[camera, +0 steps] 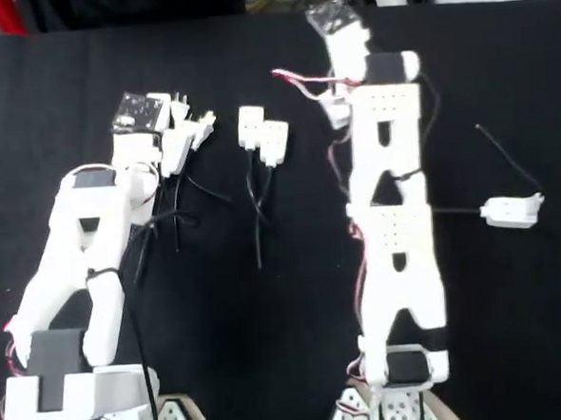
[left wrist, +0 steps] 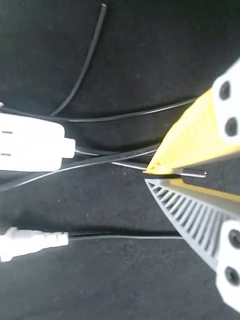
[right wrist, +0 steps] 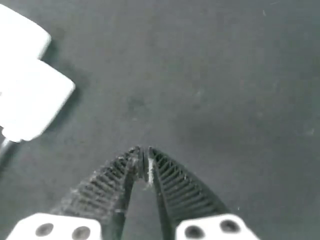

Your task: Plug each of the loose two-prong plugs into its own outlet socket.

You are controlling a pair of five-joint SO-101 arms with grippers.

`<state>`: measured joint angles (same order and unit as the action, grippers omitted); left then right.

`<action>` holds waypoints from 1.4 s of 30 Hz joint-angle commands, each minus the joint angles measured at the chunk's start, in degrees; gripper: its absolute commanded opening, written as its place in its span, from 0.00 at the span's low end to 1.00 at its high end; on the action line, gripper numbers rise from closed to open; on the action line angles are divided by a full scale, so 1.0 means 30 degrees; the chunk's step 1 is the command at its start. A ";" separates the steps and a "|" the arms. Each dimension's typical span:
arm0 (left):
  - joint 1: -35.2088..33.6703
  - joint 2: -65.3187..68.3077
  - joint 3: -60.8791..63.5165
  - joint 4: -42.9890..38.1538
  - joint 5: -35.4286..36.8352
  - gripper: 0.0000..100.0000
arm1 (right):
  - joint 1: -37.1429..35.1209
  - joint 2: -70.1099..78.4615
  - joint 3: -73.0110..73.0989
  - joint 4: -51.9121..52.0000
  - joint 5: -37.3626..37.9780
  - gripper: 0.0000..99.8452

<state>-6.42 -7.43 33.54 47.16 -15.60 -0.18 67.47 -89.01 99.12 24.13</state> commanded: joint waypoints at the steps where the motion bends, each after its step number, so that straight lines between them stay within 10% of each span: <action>1: -0.0044 -0.0879 0.0366 -0.0381 0.0381 0.03 | -0.0176 -0.2066 0.2271 0.0791 0.0645 0.01; 15: -0.0513 -0.0967 0.2007 -0.2637 0.0381 0.03 | -0.1524 -1.6513 2.0850 -0.0733 0.0293 0.01; 29: -0.0513 -0.0996 0.2037 -0.2637 0.0469 0.03 | -0.1612 -3.0462 4.3678 -1.6850 0.1670 0.01; 42: -0.0542 -0.1026 0.2447 -0.2755 0.0381 0.03 | -0.7004 -3.1487 5.3114 -3.1736 -0.3634 0.02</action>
<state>-7.30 -7.87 40.75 39.78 -14.73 -18.37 -25.01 68.97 10.51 14.02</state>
